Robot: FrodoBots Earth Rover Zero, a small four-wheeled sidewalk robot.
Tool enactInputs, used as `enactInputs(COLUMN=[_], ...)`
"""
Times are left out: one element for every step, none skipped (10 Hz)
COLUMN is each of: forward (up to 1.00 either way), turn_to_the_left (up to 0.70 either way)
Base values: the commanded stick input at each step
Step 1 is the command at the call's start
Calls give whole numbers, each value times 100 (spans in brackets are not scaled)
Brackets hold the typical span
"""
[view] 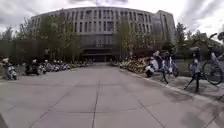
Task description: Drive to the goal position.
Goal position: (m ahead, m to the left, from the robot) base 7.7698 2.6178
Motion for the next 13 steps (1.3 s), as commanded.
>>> enactInputs(forward=[70, 70, 70, 70, 70, 70, 70, 70, 70, 70, 70, 70, 70], turn_to_the_left=[1, 1, 1, 1, 1, 1, 1, 1, 1, 1, 1, 1, 1])
